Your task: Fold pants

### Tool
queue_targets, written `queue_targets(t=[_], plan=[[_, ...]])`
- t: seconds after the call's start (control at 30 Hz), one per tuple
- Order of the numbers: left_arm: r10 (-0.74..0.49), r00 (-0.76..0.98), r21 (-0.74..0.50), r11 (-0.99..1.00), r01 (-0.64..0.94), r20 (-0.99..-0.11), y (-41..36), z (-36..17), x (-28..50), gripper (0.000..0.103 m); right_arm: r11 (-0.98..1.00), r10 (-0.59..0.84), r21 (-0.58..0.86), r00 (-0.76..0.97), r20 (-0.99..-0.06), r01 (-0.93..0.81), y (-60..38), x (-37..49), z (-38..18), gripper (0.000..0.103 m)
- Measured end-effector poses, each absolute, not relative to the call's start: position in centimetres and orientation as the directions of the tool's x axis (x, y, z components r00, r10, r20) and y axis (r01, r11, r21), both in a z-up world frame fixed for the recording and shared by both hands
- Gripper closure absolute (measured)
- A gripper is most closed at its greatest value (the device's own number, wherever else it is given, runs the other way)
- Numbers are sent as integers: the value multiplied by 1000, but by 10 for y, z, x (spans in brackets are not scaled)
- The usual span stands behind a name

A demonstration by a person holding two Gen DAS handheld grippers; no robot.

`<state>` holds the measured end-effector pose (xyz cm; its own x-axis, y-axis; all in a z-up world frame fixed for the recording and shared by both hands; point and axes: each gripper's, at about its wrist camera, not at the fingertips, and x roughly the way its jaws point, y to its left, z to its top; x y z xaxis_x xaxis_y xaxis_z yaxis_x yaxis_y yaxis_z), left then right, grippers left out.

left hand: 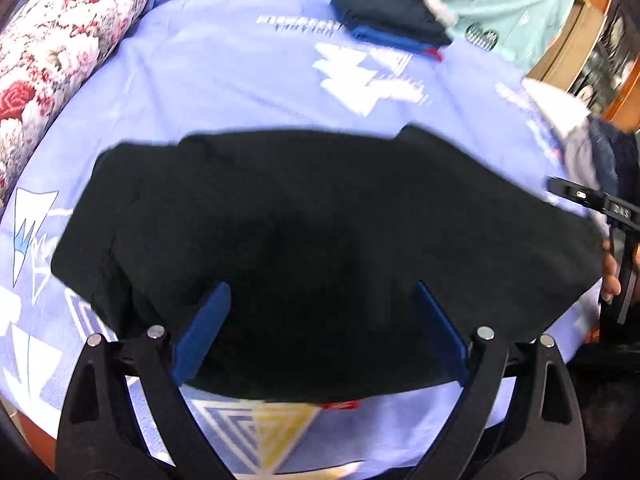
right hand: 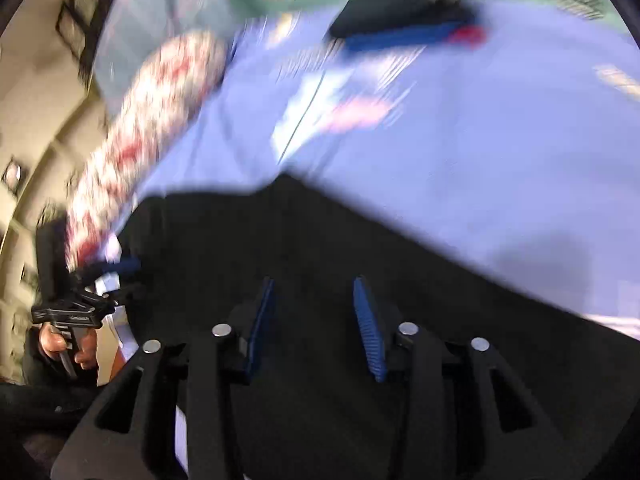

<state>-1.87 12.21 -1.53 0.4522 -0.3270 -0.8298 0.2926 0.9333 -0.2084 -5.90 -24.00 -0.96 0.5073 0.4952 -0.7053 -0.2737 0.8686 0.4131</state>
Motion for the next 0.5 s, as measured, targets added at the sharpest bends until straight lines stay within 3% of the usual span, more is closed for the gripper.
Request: queue_targets(t=[0.07,0.17,0.27,0.33,0.5], plan=[[-368,478,-243,921,304,-797,116,-5,-16,10,915,377,379,634,-675,-140,-304,-91,13,47],[-440,469,-322,894,312,-766,106,-5,-5,9,935,137,324,699,-702,143,-404,-144,23,46],[-472,421,-352,874,334,-775,84,-14,4,9,881,-89,248,657,-748,403,-487,-190,20,46],[-479,392,-353,867,352,-785,70,-20,8,9,860,-143,209,613,-777,465,-516,-201,12,46],[-484,377,-346,859,377,-790,53,-24,9,9,892,-42,207,528,-848,403,-536,-175,-17,46]])
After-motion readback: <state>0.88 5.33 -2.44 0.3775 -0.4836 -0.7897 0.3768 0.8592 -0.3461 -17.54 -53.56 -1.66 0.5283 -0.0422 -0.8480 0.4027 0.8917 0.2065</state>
